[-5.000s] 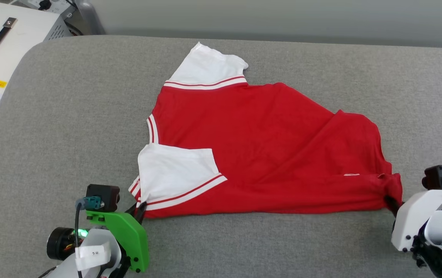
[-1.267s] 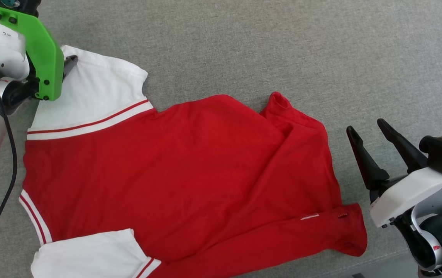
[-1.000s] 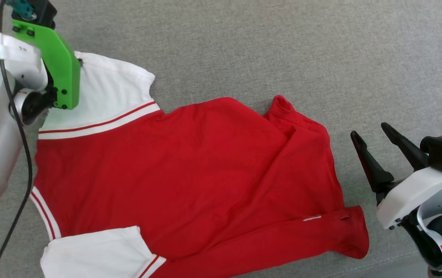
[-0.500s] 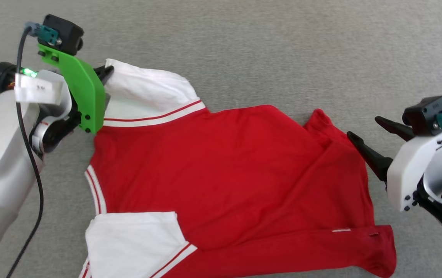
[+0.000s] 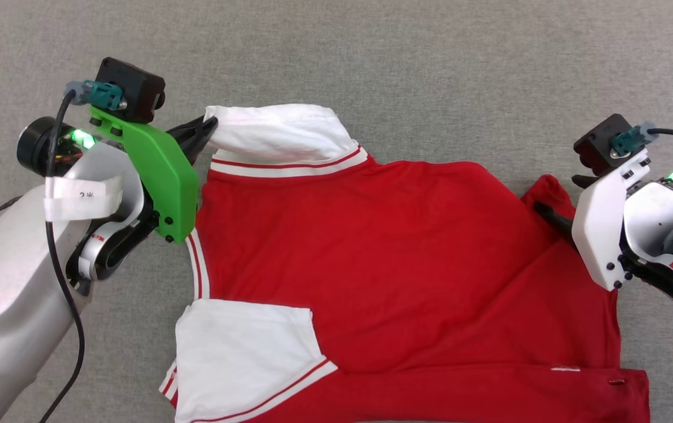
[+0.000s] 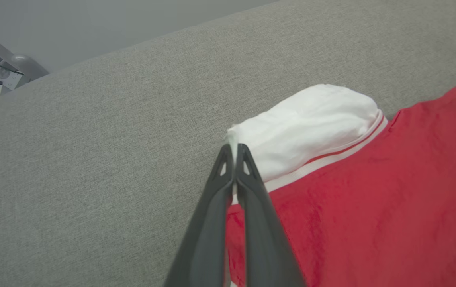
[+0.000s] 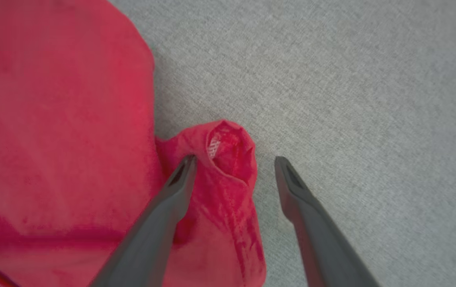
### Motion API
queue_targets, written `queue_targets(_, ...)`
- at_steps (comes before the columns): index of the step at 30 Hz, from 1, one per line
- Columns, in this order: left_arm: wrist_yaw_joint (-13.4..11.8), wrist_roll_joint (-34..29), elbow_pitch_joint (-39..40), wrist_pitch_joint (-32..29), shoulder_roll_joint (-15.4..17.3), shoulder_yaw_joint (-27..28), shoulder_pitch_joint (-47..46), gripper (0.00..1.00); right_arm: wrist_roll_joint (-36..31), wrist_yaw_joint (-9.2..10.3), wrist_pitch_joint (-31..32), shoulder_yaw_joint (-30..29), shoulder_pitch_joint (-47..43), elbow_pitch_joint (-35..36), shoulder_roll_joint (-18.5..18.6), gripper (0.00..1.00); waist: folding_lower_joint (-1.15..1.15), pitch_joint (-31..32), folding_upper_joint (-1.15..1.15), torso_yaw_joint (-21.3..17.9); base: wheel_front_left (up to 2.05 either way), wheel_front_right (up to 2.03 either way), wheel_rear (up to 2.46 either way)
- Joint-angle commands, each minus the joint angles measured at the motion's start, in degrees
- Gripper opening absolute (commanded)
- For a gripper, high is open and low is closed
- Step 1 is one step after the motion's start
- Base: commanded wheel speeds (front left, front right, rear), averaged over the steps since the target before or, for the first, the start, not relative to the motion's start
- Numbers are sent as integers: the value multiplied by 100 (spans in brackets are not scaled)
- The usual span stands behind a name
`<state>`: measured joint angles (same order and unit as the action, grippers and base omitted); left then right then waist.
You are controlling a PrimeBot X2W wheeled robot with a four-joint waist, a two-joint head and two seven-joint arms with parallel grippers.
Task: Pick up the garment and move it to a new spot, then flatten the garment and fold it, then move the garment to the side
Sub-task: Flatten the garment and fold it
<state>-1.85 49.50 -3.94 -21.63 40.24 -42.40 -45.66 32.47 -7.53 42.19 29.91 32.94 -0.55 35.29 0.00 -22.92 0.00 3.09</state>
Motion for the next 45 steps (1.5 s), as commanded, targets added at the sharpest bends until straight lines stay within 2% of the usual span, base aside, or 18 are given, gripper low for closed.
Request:
queue_targets(1, -56, -6, 48, 56, 43, 11, 90, 0, 28, 4, 14, 68, 124, -100, 40, 100, 0, -69, 0, 70, 0, 0, 0)
queue_targets(5, -91, -19, 121, 97, 27, 10, 100, 0, 126, 4, 32, 325, 266, -391, 51, 100, 0, -124, 0, 116, 0, 0, 0)
queue_targets(6, -92, -19, 124, 106, 21, 10, 99, 0, 151, 4, 37, 385, 284, -437, 52, 88, 0, -136, 0, 122, 0, 0, 0)
queue_targets(7, -91, -18, 123, 117, 15, 10, 98, 0, 168, 4, 24, 441, 305, -477, 52, 60, 0, -146, 0, 127, 0, 0, 0)
queue_targets(8, -87, -18, 112, 133, 7, 9, 98, 0, 203, 4, 8, 509, 320, -534, 46, 40, 0, -157, 0, 132, 0, 0, 0)
queue_targets(9, -82, -22, 94, 148, 1, 5, 98, 0, 240, 4, -12, 567, 333, -596, 38, 8, 0, -164, 0, 134, 0, 0, 0)
queue_targets(10, -80, -23, 76, 163, -7, 4, 99, 0, 262, 4, -32, 615, 342, -644, 36, 0, 0, -168, 0, 135, 0, 0, 0)
queue_targets(14, -61, -16, -19, 233, -53, -4, 106, 0, 348, 4, -253, 684, 379, -892, 9, 0, 0, -160, 0, 133, 0, 0, 0)
queue_targets(20, -27, 11, -213, 365, -86, -1, 168, 0, 490, 4, -785, 402, 357, -1286, -62, 0, 0, -5, 0, 97, 0, 0, 0)
queue_targets(35, 9, 82, -589, 665, -153, -50, 470, 0, 670, 4, -2085, -758, -116, -1761, -269, 0, 0, 715, 0, -42, 0, 0, 0)
queue_targets(40, -50, 127, -513, 749, -134, -74, 703, 0, 713, 4, -2432, -1145, -450, -1794, -287, 0, 0, 969, 0, -46, 0, 0, 0)
queue_targets(41, -130, 169, -395, 816, -99, -73, 905, 0, 784, 4, -2631, -1353, -704, -1740, -320, 0, 0, 1119, 0, -28, 0, 0, 0)
queue_targets(45, -277, 248, -164, 910, -19, -46, 1223, 0, 986, 4, -2846, -1539, -1086, -1505, -383, 0, 0, 1300, 0, 22, 0, 0, 0)
